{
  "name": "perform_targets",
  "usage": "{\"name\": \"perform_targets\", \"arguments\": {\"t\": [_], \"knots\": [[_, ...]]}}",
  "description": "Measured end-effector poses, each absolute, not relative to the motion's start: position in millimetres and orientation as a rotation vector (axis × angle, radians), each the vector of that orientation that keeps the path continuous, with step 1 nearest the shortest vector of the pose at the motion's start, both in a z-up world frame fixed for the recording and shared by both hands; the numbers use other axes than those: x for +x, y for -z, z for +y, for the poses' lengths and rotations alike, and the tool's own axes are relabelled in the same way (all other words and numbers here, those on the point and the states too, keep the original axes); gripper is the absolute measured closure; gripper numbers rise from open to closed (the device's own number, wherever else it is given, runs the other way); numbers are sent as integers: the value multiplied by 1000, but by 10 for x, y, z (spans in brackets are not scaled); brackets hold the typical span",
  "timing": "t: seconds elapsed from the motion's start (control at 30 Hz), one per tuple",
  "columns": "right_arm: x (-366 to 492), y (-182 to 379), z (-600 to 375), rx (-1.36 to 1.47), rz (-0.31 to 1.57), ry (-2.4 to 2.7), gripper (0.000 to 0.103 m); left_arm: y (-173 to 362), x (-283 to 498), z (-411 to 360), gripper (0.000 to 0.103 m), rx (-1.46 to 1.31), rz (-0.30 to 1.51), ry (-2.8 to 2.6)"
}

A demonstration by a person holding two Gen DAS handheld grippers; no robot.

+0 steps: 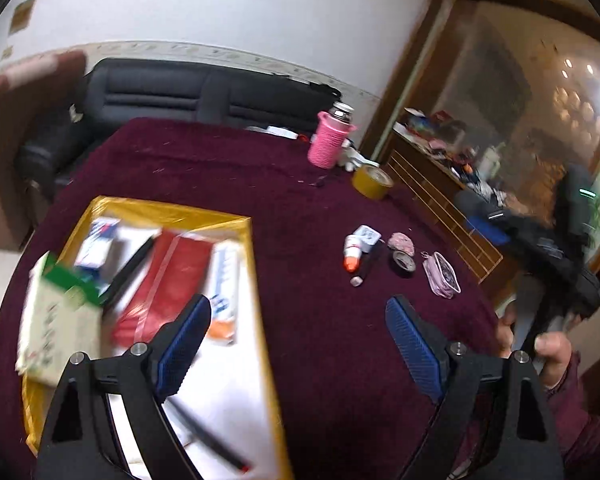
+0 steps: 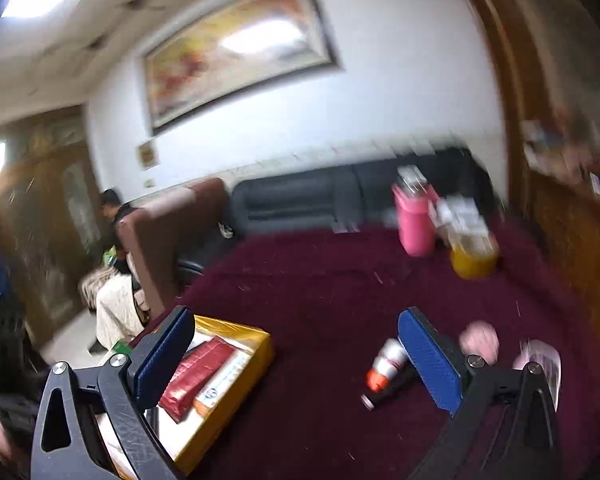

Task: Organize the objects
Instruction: 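Return to the table and grasp the orange-capped white bottle with the left tool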

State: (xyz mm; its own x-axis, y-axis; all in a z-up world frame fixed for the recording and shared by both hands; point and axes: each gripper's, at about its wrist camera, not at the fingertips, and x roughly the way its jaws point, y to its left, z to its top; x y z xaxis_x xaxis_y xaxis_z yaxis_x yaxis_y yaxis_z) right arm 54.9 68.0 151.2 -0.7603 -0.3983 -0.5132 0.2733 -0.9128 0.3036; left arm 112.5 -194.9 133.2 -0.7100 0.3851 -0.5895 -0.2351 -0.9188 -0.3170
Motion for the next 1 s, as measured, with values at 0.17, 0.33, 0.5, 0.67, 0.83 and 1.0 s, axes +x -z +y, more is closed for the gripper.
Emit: {"name": "perform_targets", "arguments": {"t": [0.17, 0.33, 0.5, 0.67, 0.83, 1.0], "knots": [[135, -1028, 1225, 1056, -449, 2692, 0, -1293, 826, -1440, 14, -1033, -170, -2587], [-157, -836, 1523, 1065, -470, 2790, 0, -1152, 469, -1049, 15, -1120, -90, -2560], [-282, -708, 1796, 973, -548, 2844, 0, -948, -42, -641, 15, -1139, 21, -2557], [-238, -593, 1865, 954, -570, 2859, 0, -620, -557, -324, 15, -1217, 93, -2547], [-195, -632, 1888, 911, -600, 2837, 0, -291, -902, -112, 15, -1307, 144, -2529], [-183, -635, 1910, 907, -614, 2833, 0, -105, -1105, 8, 43, -1357, 150, -2484]]}}
